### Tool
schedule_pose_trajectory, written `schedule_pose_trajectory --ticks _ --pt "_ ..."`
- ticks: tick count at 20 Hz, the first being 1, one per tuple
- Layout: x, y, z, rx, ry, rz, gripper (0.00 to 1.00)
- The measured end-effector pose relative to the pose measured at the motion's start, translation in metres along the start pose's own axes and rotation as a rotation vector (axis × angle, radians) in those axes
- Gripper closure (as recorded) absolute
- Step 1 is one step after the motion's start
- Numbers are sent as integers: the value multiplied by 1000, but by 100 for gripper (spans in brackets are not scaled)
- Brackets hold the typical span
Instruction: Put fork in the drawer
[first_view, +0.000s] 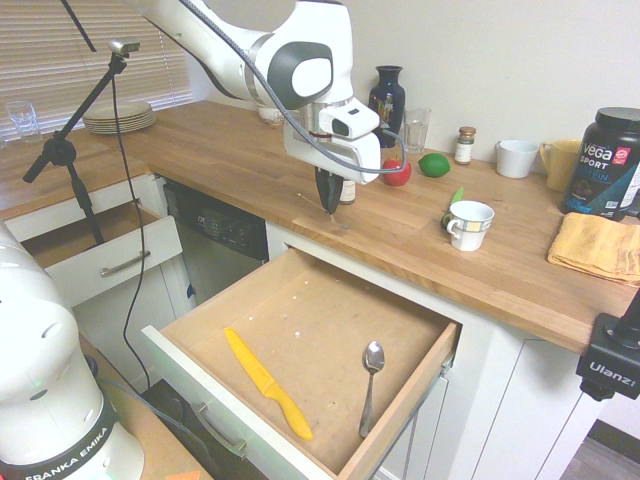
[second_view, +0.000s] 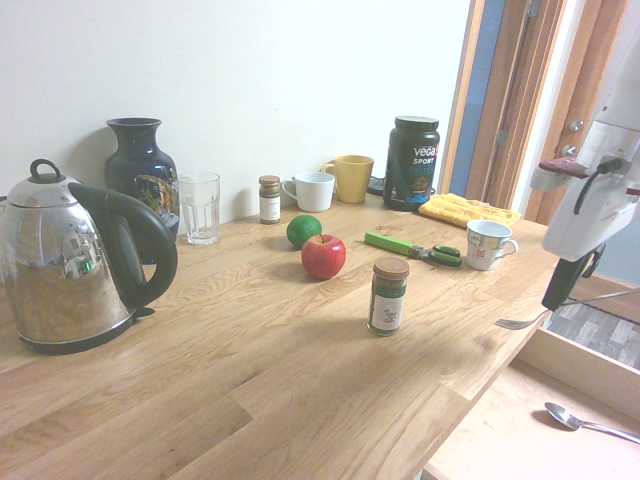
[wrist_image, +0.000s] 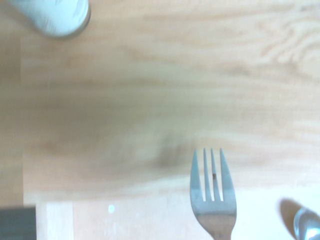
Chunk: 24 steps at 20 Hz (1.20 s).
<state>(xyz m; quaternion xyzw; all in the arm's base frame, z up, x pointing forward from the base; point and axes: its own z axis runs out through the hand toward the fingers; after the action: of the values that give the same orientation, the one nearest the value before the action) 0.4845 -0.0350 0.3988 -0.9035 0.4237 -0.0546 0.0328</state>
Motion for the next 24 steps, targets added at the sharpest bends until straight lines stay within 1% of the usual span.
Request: schedule_pose_trajectory --ticks 6,13,19,24 --pt "-23 23 0 9 6 6 100" --pt "-47 58 17 2 -6 28 100" --pt "-60 69 40 -14 -22 25 100" --pt "-61 73 76 -41 -42 31 100"
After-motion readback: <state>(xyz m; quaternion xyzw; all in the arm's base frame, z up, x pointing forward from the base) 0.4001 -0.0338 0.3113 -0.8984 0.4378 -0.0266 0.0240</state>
